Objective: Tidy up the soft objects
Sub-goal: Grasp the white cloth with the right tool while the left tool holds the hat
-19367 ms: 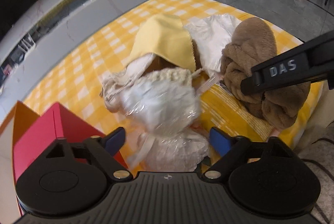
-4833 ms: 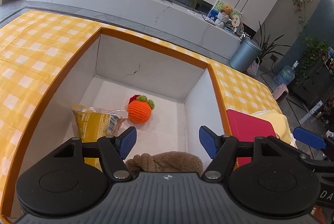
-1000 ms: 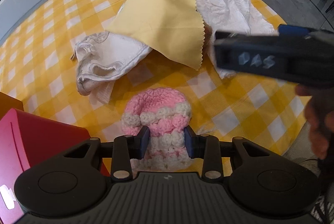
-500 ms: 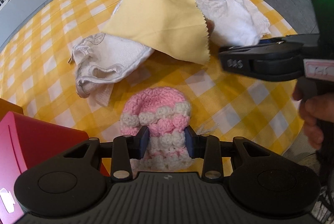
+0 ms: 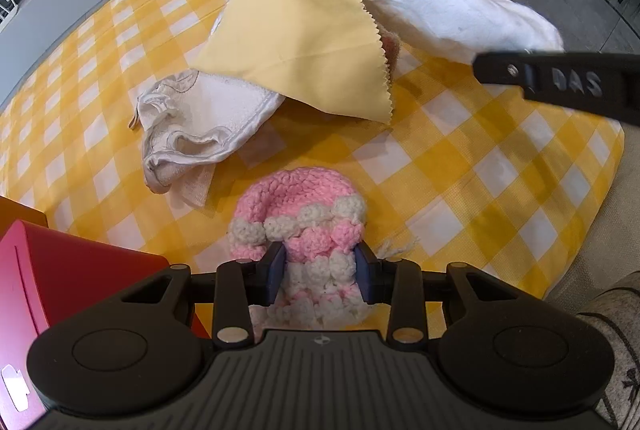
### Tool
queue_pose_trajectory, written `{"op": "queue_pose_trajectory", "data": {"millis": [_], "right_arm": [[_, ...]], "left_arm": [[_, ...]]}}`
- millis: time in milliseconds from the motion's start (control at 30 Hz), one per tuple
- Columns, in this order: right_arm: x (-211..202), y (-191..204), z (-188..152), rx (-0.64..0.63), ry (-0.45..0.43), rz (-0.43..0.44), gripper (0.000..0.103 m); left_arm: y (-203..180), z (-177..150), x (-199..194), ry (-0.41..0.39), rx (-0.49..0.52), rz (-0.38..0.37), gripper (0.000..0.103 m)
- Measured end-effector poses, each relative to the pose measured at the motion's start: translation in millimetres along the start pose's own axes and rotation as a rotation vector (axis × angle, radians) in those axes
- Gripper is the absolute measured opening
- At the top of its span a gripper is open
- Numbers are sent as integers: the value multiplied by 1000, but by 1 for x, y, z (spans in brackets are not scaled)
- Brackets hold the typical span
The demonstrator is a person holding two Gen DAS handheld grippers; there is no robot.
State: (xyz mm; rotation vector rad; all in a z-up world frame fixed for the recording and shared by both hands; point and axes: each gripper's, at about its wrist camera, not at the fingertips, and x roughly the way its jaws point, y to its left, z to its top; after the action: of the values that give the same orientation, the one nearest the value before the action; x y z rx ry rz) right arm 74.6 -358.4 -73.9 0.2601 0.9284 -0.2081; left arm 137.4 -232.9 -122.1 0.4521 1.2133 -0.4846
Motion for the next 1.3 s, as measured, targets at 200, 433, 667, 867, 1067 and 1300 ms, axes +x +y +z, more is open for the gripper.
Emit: {"op": "queue_pose_trajectory", "data": {"millis": [200, 433, 667, 867, 1067, 1300], "right_arm": [[3, 18, -27, -195, 169, -164, 86], [-24, 9, -15, -242, -25, -129, 100], [28, 27, 3, -312, -13, -91, 100], [66, 37, -1, -396, 73, -141, 98], [55, 15, 3, -219, 55, -108, 30], [17, -6, 6, -66, -12, -39, 14]], "left_arm": [[-1, 0, 0, -5, 7, 5, 42], [2, -2, 0, -13, 10, -16, 44], [4, -2, 1, -12, 11, -17, 44], [1, 0, 2, -10, 3, -10, 44], [1, -1, 1, -12, 2, -7, 44], [-2, -4, 0, -25, 35, 7, 44]]}}
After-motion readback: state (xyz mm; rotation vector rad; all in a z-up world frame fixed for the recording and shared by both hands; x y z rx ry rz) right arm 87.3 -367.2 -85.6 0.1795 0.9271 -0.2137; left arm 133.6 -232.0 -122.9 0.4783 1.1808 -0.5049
